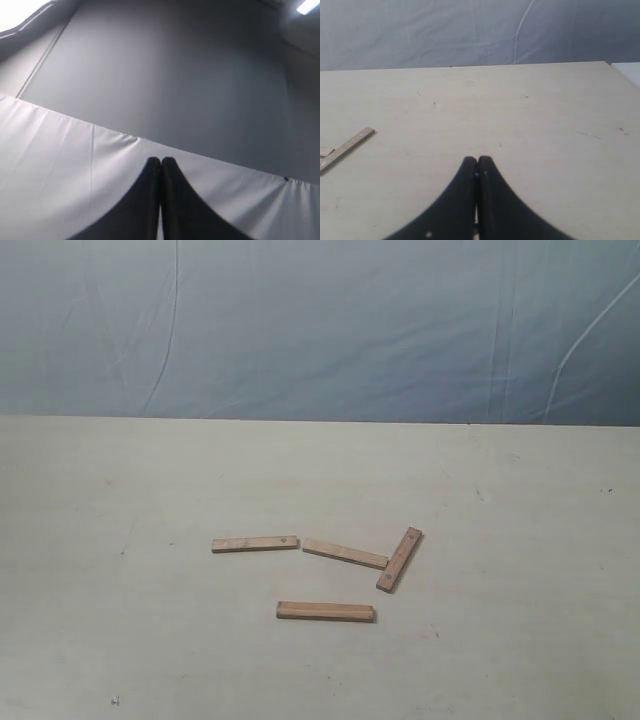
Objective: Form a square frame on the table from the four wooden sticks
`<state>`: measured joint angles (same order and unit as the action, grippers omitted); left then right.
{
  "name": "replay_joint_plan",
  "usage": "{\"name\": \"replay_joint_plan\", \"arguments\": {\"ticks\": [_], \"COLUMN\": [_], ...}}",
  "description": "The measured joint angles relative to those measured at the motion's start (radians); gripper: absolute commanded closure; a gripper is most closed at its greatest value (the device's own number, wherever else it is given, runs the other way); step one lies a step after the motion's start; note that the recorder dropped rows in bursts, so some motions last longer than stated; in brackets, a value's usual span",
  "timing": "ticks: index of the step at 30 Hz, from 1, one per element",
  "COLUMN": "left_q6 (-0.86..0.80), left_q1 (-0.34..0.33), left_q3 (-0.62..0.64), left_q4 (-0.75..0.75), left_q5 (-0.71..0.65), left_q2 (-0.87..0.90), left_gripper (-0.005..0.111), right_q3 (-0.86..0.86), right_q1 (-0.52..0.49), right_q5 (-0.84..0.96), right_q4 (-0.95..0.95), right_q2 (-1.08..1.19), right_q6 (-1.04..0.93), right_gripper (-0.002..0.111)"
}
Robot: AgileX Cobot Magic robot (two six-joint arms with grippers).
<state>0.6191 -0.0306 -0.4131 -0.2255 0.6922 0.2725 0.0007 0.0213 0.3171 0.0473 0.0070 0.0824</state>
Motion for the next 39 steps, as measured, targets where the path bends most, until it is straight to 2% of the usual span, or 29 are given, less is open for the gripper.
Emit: {"name": "replay_joint_plan", "arguments": {"ticks": [4, 6, 9, 11, 14, 16, 19, 22, 24, 25, 27, 30, 32, 33, 36, 39], "left_q6": [0.028, 0.13, 0.377, 0.592, 0.879, 0.958, 0.977, 0.906, 0.804, 0.74, 0.497, 0.075, -0.244, -0.413, -0.812, -1.017], "left_q1": [0.0, 0.006, 0.041, 0.078, 0.126, 0.14, 0.147, 0.149, 0.149, 0.149, 0.149, 0.149, 0.154, 0.166, 0.225, 0.322], "left_q3": [-0.188, -0.276, -0.373, -0.416, -0.456, -0.485, -0.525, -0.544, -0.546, -0.552, -0.588, -0.703, -0.778, -0.815, -0.895, -0.95], "left_q4": [-0.251, -0.43, -0.757, -1.035, -1.364, -1.446, -1.5, -1.52, -1.52, -1.496, -1.331, -0.897, -0.582, -0.406, -0.004, 0.207], "left_q5": [-0.102, -0.212, -0.373, -0.457, -0.492, -0.469, -0.461, -0.592, -0.756, -0.847, -1.023, -1.212, -1.278, -1.31, -1.438, -1.552], "left_q2": [0.173, 0.273, 0.437, 0.549, 0.703, 0.795, 0.908, 0.987, 1.024, 1.038, 1.08, 1.16, 1.223, 1.255, 1.34, 1.405], "left_gripper": [0.107, 0.107, 0.107, 0.107, 0.107, 0.107, 0.107, 0.107, 0.107, 0.107, 0.107, 0.107, 0.107, 0.107, 0.107, 0.107], "right_q3": [0.0, 0.0, 0.0, 0.0, 0.0, 0.0, 0.0, 0.0, 0.0, 0.0, 0.0, 0.0, 0.0, 0.0, 0.0, 0.0], "right_q1": [0.0, 0.0, 0.0, 0.0, 0.0, 0.0, 0.0, 0.0, 0.0, 0.0, 0.0, 0.0, 0.0, 0.0, 0.0, 0.0], "right_q5": [0.0, 0.0, 0.0, 0.0, 0.0, 0.0, 0.0, 0.0, 0.0, 0.0, 0.0, 0.0, 0.0, 0.0, 0.0, 0.0], "right_q4": [0.0, 0.0, 0.0, 0.0, 0.0, 0.0, 0.0, 0.0, 0.0, 0.0, 0.0, 0.0, 0.0, 0.0, 0.0, 0.0], "right_q2": [0.0, 0.0, 0.0, 0.0, 0.0, 0.0, 0.0, 0.0, 0.0, 0.0, 0.0, 0.0, 0.0, 0.0, 0.0, 0.0], "right_q6": [0.0, 0.0, 0.0, 0.0, 0.0, 0.0, 0.0, 0.0, 0.0, 0.0, 0.0, 0.0, 0.0, 0.0, 0.0, 0.0], "right_gripper": [0.109, 0.109, 0.109, 0.109, 0.109, 0.109, 0.109, 0.109, 0.109, 0.109, 0.109, 0.109, 0.109, 0.109, 0.109, 0.109]}}
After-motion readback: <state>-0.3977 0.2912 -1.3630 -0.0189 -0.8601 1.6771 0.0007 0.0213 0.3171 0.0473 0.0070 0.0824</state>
